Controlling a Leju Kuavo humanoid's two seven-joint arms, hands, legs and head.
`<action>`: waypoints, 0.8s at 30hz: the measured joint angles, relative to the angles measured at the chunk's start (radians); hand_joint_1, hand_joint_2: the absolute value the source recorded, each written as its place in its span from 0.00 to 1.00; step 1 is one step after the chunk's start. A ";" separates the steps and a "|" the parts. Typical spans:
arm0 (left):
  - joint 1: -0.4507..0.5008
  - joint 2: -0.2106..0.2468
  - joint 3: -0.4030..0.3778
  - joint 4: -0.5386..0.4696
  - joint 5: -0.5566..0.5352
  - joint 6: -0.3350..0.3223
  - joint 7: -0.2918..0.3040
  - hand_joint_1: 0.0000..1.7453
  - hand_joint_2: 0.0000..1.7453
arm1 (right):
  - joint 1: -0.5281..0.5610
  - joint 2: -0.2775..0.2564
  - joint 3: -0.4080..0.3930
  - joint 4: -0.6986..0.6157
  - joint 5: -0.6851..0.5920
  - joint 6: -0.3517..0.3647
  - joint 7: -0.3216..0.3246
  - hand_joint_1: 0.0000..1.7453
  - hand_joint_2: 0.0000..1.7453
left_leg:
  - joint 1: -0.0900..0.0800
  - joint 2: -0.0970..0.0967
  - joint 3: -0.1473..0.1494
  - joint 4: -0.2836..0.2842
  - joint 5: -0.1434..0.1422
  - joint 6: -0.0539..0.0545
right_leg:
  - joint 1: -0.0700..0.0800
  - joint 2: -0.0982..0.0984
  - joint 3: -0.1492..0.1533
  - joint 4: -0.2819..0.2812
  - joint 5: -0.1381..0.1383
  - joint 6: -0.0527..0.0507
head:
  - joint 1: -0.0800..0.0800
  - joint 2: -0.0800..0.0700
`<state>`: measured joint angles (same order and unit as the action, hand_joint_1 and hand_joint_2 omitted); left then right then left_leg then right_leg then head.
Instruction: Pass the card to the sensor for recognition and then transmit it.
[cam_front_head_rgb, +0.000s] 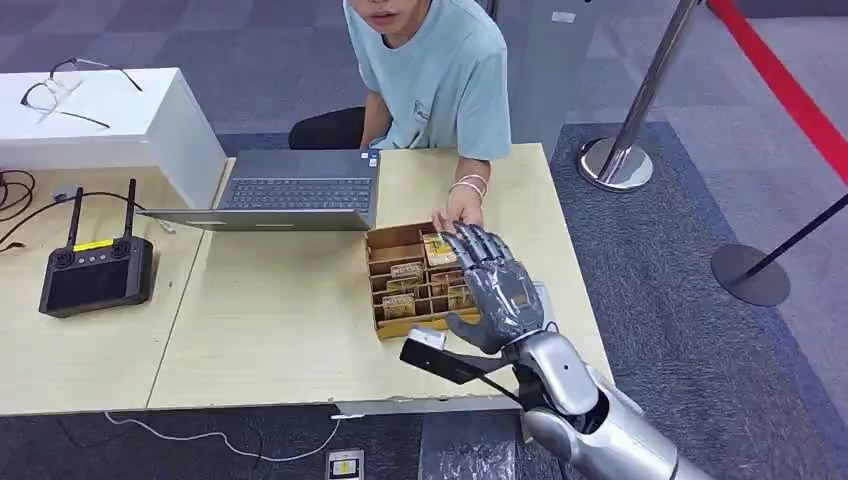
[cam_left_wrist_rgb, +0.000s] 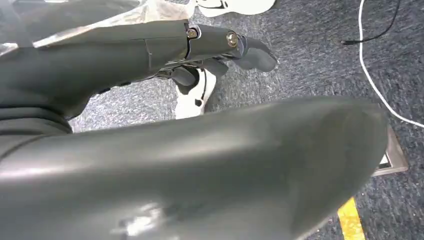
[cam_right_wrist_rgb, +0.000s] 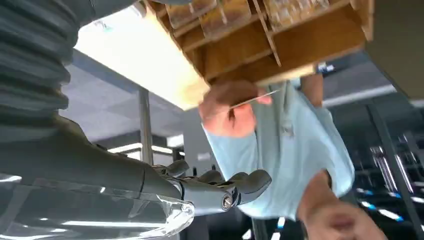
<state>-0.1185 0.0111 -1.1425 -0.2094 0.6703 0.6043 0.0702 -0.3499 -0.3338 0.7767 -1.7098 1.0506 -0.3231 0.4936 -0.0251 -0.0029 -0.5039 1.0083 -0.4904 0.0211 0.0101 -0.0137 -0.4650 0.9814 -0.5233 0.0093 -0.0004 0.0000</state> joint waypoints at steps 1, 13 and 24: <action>0.000 0.000 0.000 0.000 0.000 0.000 0.000 0.00 0.00 | 0.000 0.000 -0.002 -0.015 0.006 0.000 0.000 0.00 1.00 | 0.000 0.000 0.000 0.000 0.000 0.000 | 0.000 0.000 0.000 0.000 0.000 0.000 | 0.000 0.000; 0.000 0.000 -0.002 0.000 -0.014 -0.003 -0.004 0.00 0.00 | -0.014 -0.002 -0.015 -0.042 -0.078 -0.002 -0.018 0.00 1.00 | 0.000 0.000 0.000 0.000 0.000 0.000 | 0.000 0.000 0.000 0.000 0.000 0.000 | 0.000 0.000; 0.000 0.000 -0.019 0.000 -0.027 -0.006 0.005 0.00 0.00 | -0.047 -0.016 -0.039 0.030 -0.090 -0.037 -0.020 0.00 1.00 | 0.000 0.000 0.000 0.000 0.000 0.000 | 0.000 0.000 0.000 0.000 0.000 0.000 | 0.000 0.000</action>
<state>-0.1189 0.0111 -1.1612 -0.2094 0.6432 0.5982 0.0755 -0.3969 -0.3502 0.7382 -1.6800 0.9606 -0.3597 0.4738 -0.0251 -0.0029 -0.5038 1.0085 -0.4903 0.0211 0.0101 -0.0137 -0.4647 0.9814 -0.5232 0.0092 -0.0004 0.0000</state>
